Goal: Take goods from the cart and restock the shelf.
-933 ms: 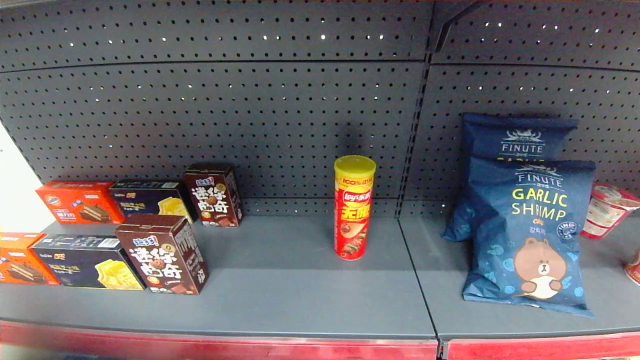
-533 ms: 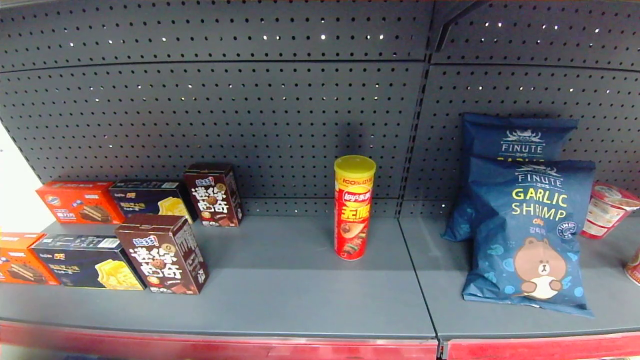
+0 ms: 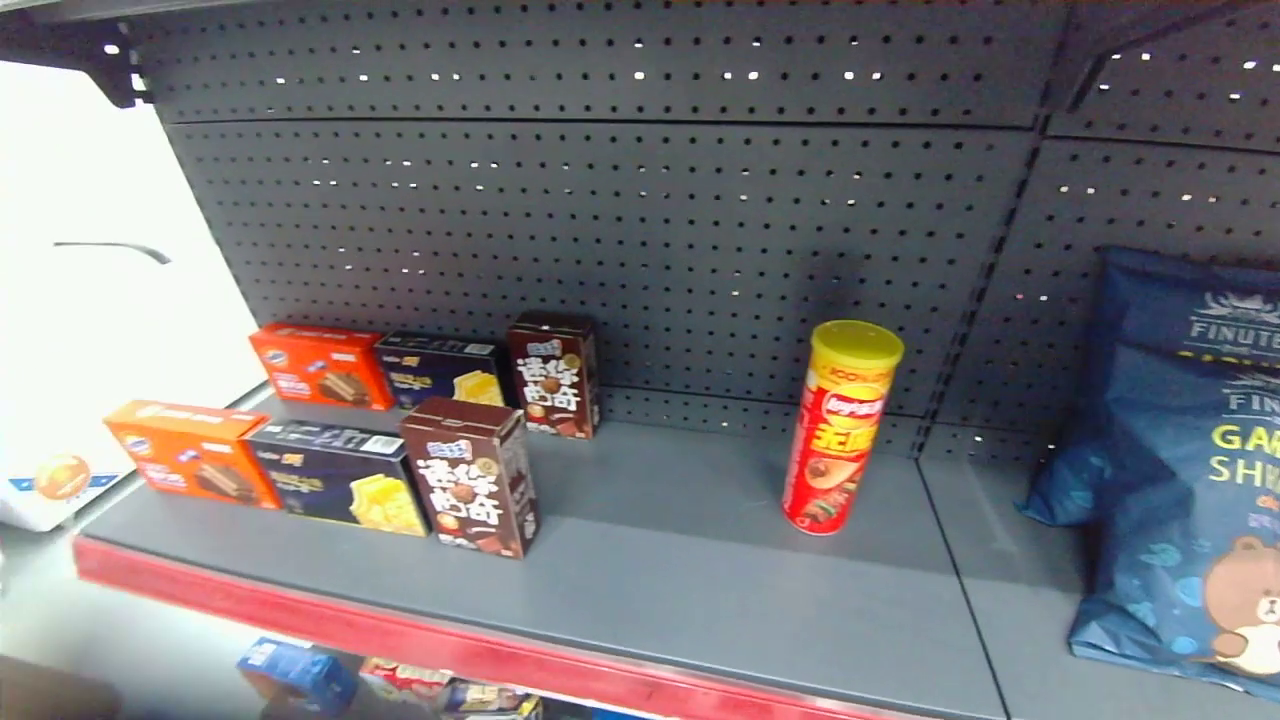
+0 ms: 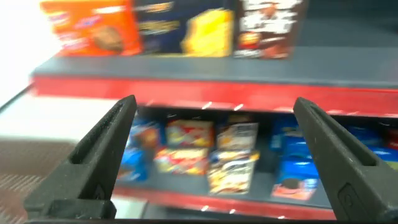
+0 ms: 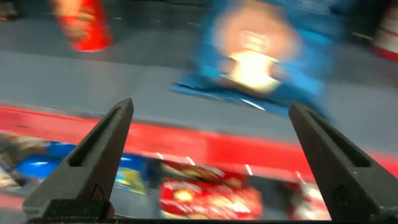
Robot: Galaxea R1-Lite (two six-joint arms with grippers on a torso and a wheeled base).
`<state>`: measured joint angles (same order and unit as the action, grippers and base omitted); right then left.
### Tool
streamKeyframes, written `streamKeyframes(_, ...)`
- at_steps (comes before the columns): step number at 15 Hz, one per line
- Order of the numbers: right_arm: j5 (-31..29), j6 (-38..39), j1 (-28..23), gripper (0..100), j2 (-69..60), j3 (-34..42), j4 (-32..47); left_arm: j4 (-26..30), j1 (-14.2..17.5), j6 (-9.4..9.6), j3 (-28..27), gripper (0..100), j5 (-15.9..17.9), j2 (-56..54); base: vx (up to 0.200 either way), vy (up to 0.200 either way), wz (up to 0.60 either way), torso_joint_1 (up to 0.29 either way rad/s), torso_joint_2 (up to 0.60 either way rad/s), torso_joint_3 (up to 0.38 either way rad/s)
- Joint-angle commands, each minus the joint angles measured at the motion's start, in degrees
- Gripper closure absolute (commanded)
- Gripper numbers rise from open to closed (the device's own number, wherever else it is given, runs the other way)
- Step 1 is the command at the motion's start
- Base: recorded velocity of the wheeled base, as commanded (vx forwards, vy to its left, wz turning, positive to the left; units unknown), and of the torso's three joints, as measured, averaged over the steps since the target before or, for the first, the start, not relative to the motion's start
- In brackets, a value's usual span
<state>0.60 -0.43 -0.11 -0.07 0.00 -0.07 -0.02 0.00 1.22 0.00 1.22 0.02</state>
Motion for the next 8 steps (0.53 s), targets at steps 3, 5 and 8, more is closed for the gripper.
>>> streamKeyframes(3,0.0,0.0,0.0,0,0.1,0.0,0.0,0.0,0.0,0.01,0.0,0,0.0,0.0,0.000,0.000,0.60,0.005,0.01,0.002)
streamKeyframes(5,0.0,0.0,0.0,0,0.1,0.0,0.0,0.0,0.0,0.28,0.0,0,0.0,0.0,0.000,0.000,0.60,0.005,0.00,0.005)
streamKeyframes(8,0.0,0.0,0.0,0,0.1,0.0,0.0,0.0,0.0,0.10,0.0,0,-0.1,0.0,0.000,0.000,0.60,0.002,0.00,0.004)
